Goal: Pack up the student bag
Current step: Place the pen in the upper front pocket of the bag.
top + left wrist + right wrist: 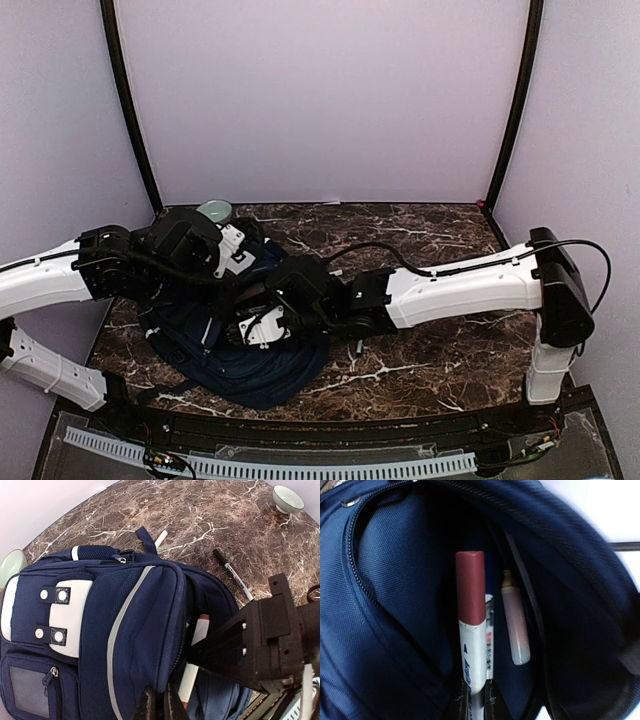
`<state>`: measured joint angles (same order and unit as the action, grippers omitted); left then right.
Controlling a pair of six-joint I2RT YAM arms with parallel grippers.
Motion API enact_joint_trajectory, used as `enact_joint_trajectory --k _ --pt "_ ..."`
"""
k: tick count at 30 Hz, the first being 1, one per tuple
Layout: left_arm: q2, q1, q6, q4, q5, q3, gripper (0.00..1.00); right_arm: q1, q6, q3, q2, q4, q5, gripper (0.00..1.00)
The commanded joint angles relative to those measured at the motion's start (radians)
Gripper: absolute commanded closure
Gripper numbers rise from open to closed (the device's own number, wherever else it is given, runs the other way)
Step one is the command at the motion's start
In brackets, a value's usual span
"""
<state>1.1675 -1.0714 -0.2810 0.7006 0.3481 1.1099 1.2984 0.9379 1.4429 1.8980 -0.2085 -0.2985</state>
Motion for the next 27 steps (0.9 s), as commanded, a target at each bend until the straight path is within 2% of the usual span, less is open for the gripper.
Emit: enact_joint_trajectory --k 1,6,8,11,12,13,20,27 --pt "-0.048 -0.005 -0.007 -0.041 -0.006 0.041 1.00 -0.011 0.057 0.042 0.078 0.082 0.001 0.99" --pt "-0.048 -0.005 -0.012 -0.036 -0.011 0.049 1.00 -0.057 0.094 0.135 0.183 0.110 -0.002 0.99" --pt "-0.050 -0.005 -0.015 -0.034 -0.011 0.050 1.00 -0.074 0.111 0.155 0.215 0.198 -0.053 0.96" --pt "-0.055 -0.005 -0.019 -0.031 -0.012 0.047 1.00 -0.084 0.136 0.129 0.229 0.459 -0.197 0.70" --pt "-0.057 -0.005 -0.022 -0.031 -0.011 0.044 1.00 -0.086 0.125 0.114 0.217 0.498 -0.213 0.65" --pt "-0.059 -0.005 -0.022 -0.032 -0.011 0.043 1.00 -0.085 0.109 0.104 0.196 0.505 -0.202 0.63" --pt "-0.067 -0.005 -0.020 -0.042 0.001 0.028 1.00 -0.062 -0.004 0.019 0.038 0.349 -0.090 0.61" --pt "-0.068 -0.005 -0.014 -0.058 0.014 0.022 1.00 -0.009 -0.126 -0.086 -0.113 0.087 0.091 0.60"
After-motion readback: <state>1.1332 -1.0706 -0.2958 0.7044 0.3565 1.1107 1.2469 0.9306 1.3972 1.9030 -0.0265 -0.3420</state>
